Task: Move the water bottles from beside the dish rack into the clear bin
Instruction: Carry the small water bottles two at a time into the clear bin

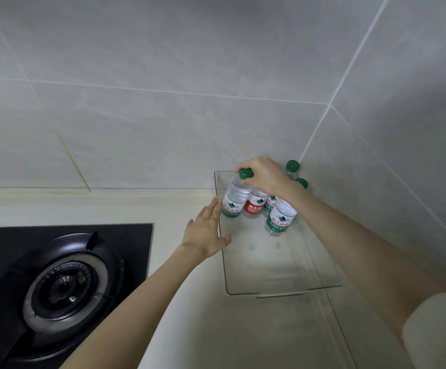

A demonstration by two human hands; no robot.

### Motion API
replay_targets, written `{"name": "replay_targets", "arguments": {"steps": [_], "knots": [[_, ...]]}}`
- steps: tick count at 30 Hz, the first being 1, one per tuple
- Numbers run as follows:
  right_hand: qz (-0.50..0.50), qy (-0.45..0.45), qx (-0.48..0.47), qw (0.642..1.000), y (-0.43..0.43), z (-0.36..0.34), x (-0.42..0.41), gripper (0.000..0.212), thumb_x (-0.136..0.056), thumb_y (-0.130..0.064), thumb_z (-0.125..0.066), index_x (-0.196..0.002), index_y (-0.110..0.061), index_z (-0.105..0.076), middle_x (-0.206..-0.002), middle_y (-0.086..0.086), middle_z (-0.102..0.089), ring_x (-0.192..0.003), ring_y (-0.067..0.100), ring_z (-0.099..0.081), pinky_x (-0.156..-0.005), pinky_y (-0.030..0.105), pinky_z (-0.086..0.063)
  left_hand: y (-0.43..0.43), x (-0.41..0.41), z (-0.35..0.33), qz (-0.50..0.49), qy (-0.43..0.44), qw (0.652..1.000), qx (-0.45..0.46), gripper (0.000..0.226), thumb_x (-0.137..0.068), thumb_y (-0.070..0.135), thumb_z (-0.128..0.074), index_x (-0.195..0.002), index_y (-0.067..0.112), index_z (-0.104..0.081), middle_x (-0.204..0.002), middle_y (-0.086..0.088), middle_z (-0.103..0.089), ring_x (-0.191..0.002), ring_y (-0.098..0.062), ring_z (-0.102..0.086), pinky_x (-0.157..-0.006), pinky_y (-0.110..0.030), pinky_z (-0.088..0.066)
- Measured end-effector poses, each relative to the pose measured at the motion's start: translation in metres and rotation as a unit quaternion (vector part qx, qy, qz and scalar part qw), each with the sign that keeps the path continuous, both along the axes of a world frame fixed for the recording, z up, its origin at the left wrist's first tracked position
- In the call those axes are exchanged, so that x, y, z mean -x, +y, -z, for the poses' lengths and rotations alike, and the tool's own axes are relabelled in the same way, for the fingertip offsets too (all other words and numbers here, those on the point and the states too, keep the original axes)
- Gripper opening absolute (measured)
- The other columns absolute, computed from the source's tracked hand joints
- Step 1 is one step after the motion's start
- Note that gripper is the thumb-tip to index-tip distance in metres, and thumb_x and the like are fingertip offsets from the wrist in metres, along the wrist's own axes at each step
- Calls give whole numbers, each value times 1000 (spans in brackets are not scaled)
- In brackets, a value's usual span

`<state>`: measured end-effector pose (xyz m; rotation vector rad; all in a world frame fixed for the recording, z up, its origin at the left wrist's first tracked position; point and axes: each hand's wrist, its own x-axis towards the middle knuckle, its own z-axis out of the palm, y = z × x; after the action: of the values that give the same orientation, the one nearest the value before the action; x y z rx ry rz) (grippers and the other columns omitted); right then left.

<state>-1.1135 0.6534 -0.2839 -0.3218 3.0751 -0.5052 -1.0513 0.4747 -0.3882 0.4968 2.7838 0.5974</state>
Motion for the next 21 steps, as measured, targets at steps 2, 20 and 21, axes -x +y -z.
{"name": "replay_targets", "arguments": {"steps": [2, 20, 21], "knots": [[5, -6, -5, 1000, -4, -1, 12, 32, -82, -11, -71, -114, -15, -70, -111, 11, -70, -105, 30, -61, -84, 32, -47, 0, 0, 1, 0, 0, 1000, -2, 90, -89, 46, -53, -153, 23, 6, -160, 12, 12, -148, -14, -8, -115, -43, -26], [35, -62, 103, 992, 4, -2, 9, 60, -91, -10, -61, -146, -20, -40, -149, 3, -45, -135, 23, -44, -106, 26, -32, -2, 0, -17, -13, -22, 1000, -10, 73, -97, 48, -40, -154, 23, -2, -162, 9, 3, -148, -15, -9, -118, -46, -18], [42, -57, 124, 990, 4, -7, 4, 61, -90, -12, -62, -146, -22, -40, -149, 2, -45, -134, 23, -45, -107, 28, -33, -5, 0, -23, -20, -22, 999, -26, 71, -97, 47, -40, -154, 24, -5, -162, 8, -1, -148, -15, -10, -118, -46, -19]]}}
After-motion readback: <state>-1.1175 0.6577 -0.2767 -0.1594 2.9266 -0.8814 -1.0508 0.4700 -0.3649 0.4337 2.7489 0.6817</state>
